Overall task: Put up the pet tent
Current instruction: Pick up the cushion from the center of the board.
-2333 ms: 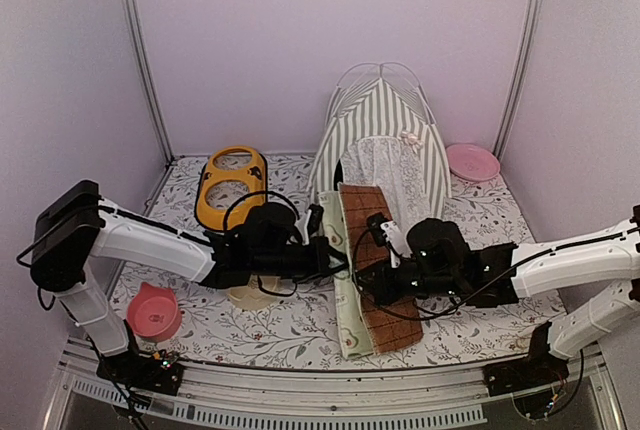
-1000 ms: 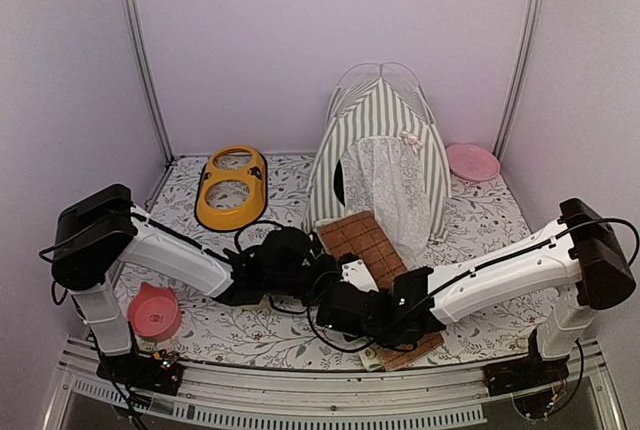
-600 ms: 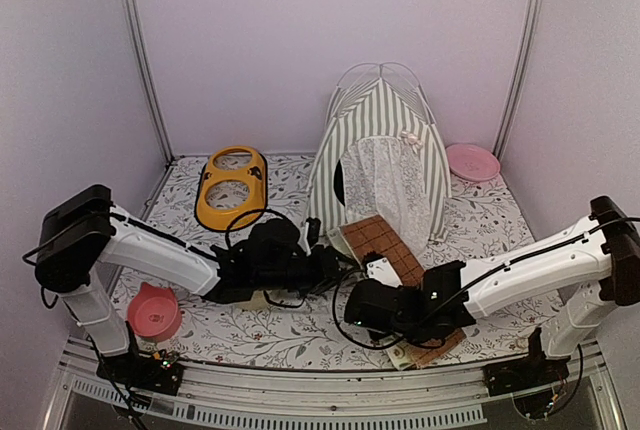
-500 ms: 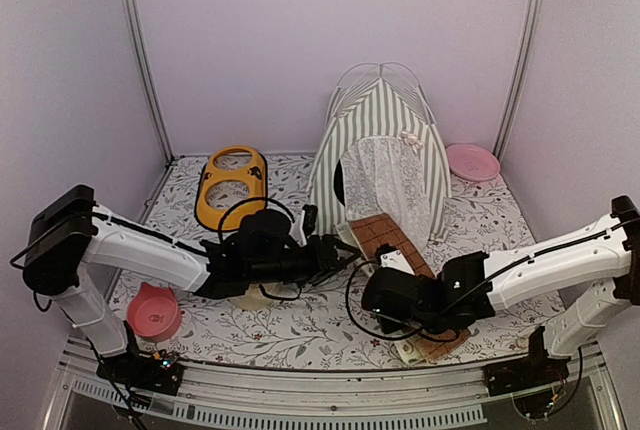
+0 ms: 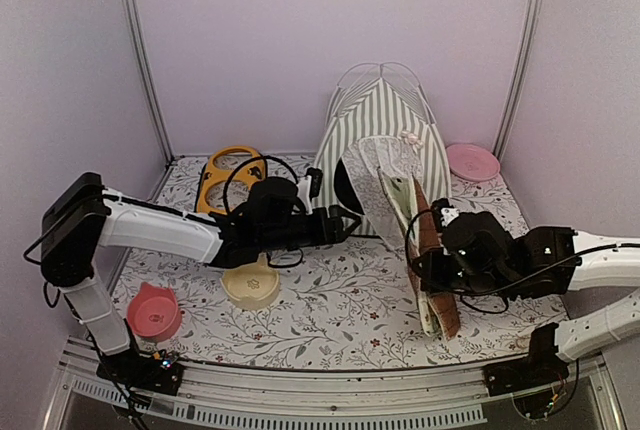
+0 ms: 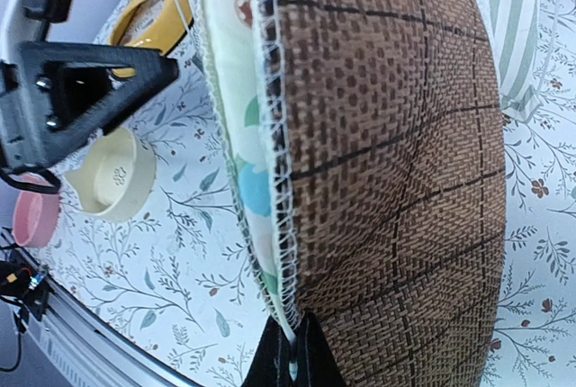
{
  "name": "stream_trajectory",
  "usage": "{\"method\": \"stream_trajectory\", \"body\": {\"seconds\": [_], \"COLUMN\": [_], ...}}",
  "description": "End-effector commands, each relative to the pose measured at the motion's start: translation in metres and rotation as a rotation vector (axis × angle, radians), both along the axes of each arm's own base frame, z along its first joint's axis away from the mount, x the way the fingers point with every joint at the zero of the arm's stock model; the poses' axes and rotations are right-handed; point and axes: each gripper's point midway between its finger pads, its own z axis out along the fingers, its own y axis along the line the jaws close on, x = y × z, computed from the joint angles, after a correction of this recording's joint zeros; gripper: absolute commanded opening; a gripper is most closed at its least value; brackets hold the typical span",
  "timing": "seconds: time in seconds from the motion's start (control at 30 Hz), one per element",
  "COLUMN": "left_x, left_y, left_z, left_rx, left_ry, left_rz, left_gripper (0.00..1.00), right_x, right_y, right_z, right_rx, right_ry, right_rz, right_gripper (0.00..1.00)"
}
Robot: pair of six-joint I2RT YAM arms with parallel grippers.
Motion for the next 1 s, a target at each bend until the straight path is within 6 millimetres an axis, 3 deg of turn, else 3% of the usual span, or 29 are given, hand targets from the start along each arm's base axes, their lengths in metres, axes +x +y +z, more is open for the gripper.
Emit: {"method": "stream_trajectory", "body": {"seconds": [0.0,0.2,0.23,0.63,0.8,0.97], "left_x": [0.016,0.038,0.043,0.071,0.076,0.075], "left_y": [-0.016,-0.045,-0.050,-0.074,-0.082,-0.093], "left_z": [-0.018,-0.021,-0.033,-0.073,-0.086,-0.091], "left_rx": [0.075,0.034,0.045,0.085,0.082,0.055], "left_ry": [-0.057,-0.053,-0.039,-0.008,0.010,0.011], "left_rz": [-0.040,-0.019,-0.011,0.053,0.065,0.052], "left_gripper": [0.76,0.82,0.82,0.84,0.84,0.86], "right_x": [0.002,-0.011,-0.013,-0.006,-0.001,0.000], "right_y": [0.005,0.006,0.004,-0.059,-0.083,-0.092], "right_z": [0.027,0.054,0.058,0.131,0.151,0.164], "right_rx": [0.119,0.198,0.202,0.147,0.100,0.095], "right_ry": [-0.031,-0.038,-0.038,-0.170,-0.224,-0.262], "right_rz": [0.054,0.140,0.140,-0.003,-0.070,-0.088], "right_gripper": [0.00,0.00,0.00,0.00,0.00,0.00]}}
